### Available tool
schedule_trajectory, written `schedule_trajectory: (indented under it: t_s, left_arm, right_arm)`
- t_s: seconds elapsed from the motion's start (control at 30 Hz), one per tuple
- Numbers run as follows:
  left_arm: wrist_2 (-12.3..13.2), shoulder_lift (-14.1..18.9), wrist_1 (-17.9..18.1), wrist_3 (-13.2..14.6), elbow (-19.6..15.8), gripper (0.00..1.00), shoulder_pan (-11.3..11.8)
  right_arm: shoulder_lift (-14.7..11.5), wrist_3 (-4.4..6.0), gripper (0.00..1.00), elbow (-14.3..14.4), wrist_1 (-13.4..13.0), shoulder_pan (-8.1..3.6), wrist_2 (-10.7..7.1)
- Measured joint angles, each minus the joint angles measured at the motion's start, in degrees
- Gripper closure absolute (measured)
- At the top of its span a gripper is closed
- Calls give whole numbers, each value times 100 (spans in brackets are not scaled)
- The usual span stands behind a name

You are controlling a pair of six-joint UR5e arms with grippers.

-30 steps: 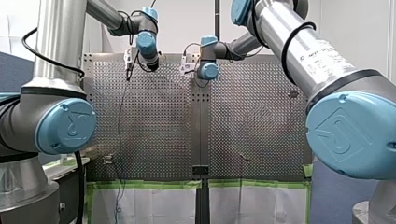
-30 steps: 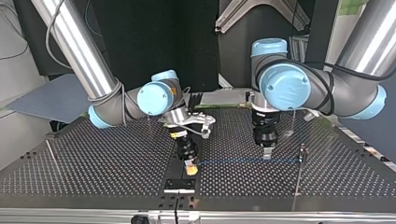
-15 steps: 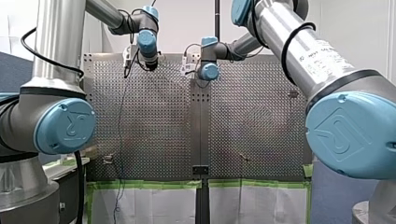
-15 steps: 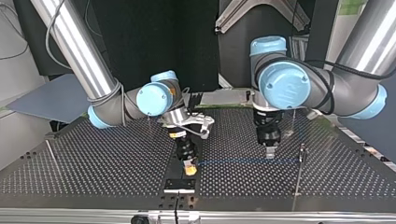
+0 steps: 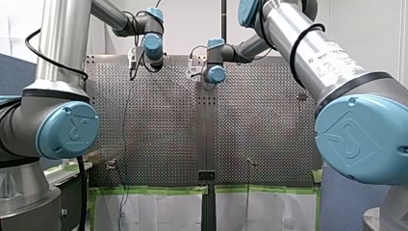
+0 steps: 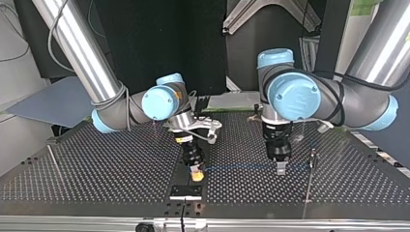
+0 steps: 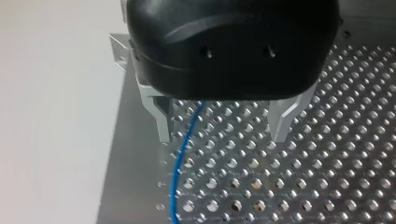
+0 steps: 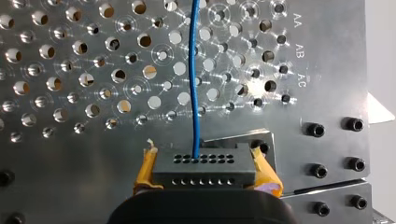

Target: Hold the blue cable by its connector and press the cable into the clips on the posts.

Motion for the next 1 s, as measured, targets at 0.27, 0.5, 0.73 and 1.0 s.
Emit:
schedule_trajectory:
  t_s: [0.27,0.5,0.73,1.0]
  left_arm:
    - [-202,-226,-21,66,304,0,57]
    - [-178,-233,-22,78,340,0,112]
    - [-108,-236,-20,110,378,0,145]
    - [-57,-235,48,61,391,18,150]
  right_arm:
    - [1,0,100,-1,7,1,-20]
    - [2,0,100,0,7,-3,-27]
    - [8,0,100,1,4,-3,-35]
    - [12,0,100,1,7,-3,-38]
